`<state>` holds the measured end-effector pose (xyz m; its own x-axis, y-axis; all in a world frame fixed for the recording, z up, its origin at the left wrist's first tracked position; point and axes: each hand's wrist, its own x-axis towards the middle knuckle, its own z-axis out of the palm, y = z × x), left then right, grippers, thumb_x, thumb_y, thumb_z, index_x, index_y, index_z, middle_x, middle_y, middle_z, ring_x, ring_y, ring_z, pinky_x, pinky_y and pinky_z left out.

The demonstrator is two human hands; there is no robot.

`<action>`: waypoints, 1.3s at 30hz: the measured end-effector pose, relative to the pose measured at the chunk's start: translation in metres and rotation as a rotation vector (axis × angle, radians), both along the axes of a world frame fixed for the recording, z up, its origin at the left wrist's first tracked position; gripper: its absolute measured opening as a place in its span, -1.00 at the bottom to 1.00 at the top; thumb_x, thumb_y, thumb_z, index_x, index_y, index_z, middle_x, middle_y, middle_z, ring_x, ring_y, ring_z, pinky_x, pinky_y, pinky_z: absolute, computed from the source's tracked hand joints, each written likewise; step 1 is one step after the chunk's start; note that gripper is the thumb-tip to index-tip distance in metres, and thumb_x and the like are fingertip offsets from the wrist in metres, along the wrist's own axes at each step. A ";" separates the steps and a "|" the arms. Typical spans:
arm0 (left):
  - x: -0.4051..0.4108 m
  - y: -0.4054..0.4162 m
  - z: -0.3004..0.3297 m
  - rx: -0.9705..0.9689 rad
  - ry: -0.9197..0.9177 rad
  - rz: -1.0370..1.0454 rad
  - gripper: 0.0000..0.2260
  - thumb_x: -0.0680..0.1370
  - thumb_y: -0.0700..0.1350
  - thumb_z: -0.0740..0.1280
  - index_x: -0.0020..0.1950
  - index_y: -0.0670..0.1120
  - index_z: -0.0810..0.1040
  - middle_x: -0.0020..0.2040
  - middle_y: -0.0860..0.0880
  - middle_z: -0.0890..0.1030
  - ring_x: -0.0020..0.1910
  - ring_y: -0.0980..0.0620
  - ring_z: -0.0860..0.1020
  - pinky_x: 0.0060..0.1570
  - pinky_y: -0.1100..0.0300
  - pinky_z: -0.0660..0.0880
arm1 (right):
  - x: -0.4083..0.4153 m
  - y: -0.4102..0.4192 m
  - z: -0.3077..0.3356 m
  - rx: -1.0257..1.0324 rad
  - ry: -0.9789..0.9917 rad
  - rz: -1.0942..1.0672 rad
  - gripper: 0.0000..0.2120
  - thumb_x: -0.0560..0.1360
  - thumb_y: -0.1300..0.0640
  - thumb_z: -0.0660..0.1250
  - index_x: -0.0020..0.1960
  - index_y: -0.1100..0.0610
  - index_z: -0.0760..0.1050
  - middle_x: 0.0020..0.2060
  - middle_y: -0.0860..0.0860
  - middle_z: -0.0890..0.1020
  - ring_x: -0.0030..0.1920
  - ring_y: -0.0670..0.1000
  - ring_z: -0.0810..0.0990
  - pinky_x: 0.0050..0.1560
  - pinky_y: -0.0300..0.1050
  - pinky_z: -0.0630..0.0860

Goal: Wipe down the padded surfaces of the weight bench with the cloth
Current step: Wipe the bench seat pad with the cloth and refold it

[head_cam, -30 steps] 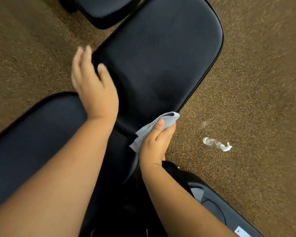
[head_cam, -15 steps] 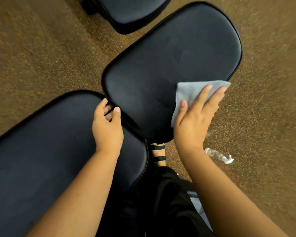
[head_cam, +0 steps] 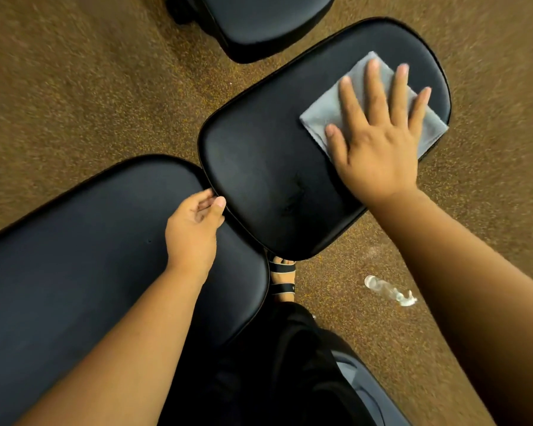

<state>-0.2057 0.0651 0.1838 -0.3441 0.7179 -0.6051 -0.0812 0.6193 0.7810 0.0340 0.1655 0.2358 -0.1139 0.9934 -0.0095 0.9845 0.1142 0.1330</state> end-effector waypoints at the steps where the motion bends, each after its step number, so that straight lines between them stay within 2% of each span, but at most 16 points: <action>1: 0.000 0.000 0.000 0.005 -0.005 0.014 -0.74 0.57 -0.15 0.38 0.25 -0.11 0.56 0.00 0.08 0.64 -0.01 0.24 0.63 0.05 0.21 0.58 | -0.008 0.002 -0.001 0.002 0.010 -0.045 -0.42 0.63 -0.19 -0.07 0.58 0.03 0.08 0.57 0.13 0.05 0.54 0.33 -0.04 0.47 0.39 -0.11; 4: -0.001 0.002 0.000 0.006 -0.015 0.023 -0.74 0.56 -0.15 0.39 0.24 -0.13 0.57 -0.01 0.08 0.63 -0.02 0.22 0.63 -0.05 0.27 0.59 | -0.037 -0.017 -0.009 -0.020 0.039 -0.008 -0.42 0.63 -0.14 -0.02 0.57 0.10 0.10 0.56 0.17 0.07 0.53 0.34 -0.03 0.46 0.40 -0.09; 9: -0.005 0.005 0.003 -0.028 -0.036 0.011 -0.72 0.55 -0.16 0.40 0.26 -0.15 0.57 -0.01 0.05 0.62 -0.02 0.19 0.62 -0.15 0.33 0.58 | -0.065 -0.095 -0.031 -0.166 0.043 0.435 -0.45 0.65 -0.07 0.05 0.58 0.10 0.07 0.57 0.11 0.06 0.55 0.27 -0.03 0.49 0.33 -0.07; 12: -0.006 0.005 0.004 -0.043 -0.053 0.009 -0.71 0.55 -0.16 0.40 0.27 -0.15 0.56 0.02 0.04 0.61 0.01 0.17 0.61 -0.13 0.31 0.59 | -0.055 -0.090 -0.032 -0.181 0.007 0.546 -0.47 0.66 -0.07 0.04 0.58 0.08 0.09 0.57 0.08 0.08 0.56 0.22 -0.01 0.50 0.30 -0.04; 14: -0.006 0.005 0.004 -0.042 -0.059 0.011 -0.71 0.55 -0.16 0.40 0.27 -0.15 0.56 0.02 0.04 0.61 0.01 0.18 0.61 -0.13 0.31 0.59 | -0.045 -0.066 -0.025 -0.145 -0.020 0.506 -0.47 0.65 -0.07 0.03 0.57 0.09 0.11 0.56 0.10 0.11 0.55 0.24 0.02 0.49 0.30 -0.03; 17: -0.006 0.004 0.002 -0.038 -0.059 0.016 -0.72 0.55 -0.16 0.40 0.25 -0.13 0.58 0.02 0.04 0.62 -0.01 0.21 0.62 -0.13 0.32 0.59 | -0.037 -0.033 -0.015 -0.090 -0.004 0.329 -0.48 0.67 -0.08 -0.02 0.57 0.10 0.11 0.56 0.12 0.12 0.55 0.26 0.03 0.50 0.30 -0.06; 20: -0.006 0.005 0.002 -0.037 -0.069 0.024 -0.72 0.54 -0.16 0.41 0.25 -0.13 0.58 0.03 0.04 0.63 -0.01 0.22 0.62 -0.11 0.29 0.61 | -0.047 -0.035 -0.015 -0.067 0.025 0.213 -0.47 0.67 -0.08 -0.04 0.57 0.13 0.11 0.56 0.13 0.10 0.55 0.26 0.00 0.50 0.30 -0.09; 28: -0.012 0.005 0.002 -0.034 -0.114 0.008 -0.70 0.54 -0.17 0.41 0.27 -0.15 0.57 0.06 0.01 0.64 0.04 0.18 0.63 -0.07 0.24 0.62 | -0.048 -0.119 -0.030 -0.212 0.002 0.523 -0.45 0.65 -0.02 0.07 0.58 0.11 0.04 0.58 0.09 0.03 0.56 0.20 -0.03 0.51 0.28 -0.05; 33: -0.010 0.006 0.001 -0.031 -0.146 0.022 -0.72 0.55 -0.21 0.40 0.26 -0.16 0.57 0.04 -0.02 0.65 0.02 0.13 0.64 -0.10 0.27 0.60 | -0.071 -0.081 -0.030 -0.219 0.002 0.562 -0.48 0.66 -0.03 0.01 0.58 0.09 0.07 0.57 0.07 0.07 0.56 0.20 -0.02 0.51 0.27 -0.07; 39: -0.015 0.007 0.001 -0.036 -0.153 -0.013 -0.75 0.56 -0.22 0.38 0.23 -0.13 0.60 0.02 0.00 0.67 -0.02 0.18 0.64 -0.12 0.31 0.58 | -0.092 -0.041 -0.031 -0.211 0.001 0.547 -0.47 0.67 -0.06 -0.03 0.58 0.10 0.04 0.58 0.09 0.04 0.56 0.22 -0.04 0.51 0.27 -0.12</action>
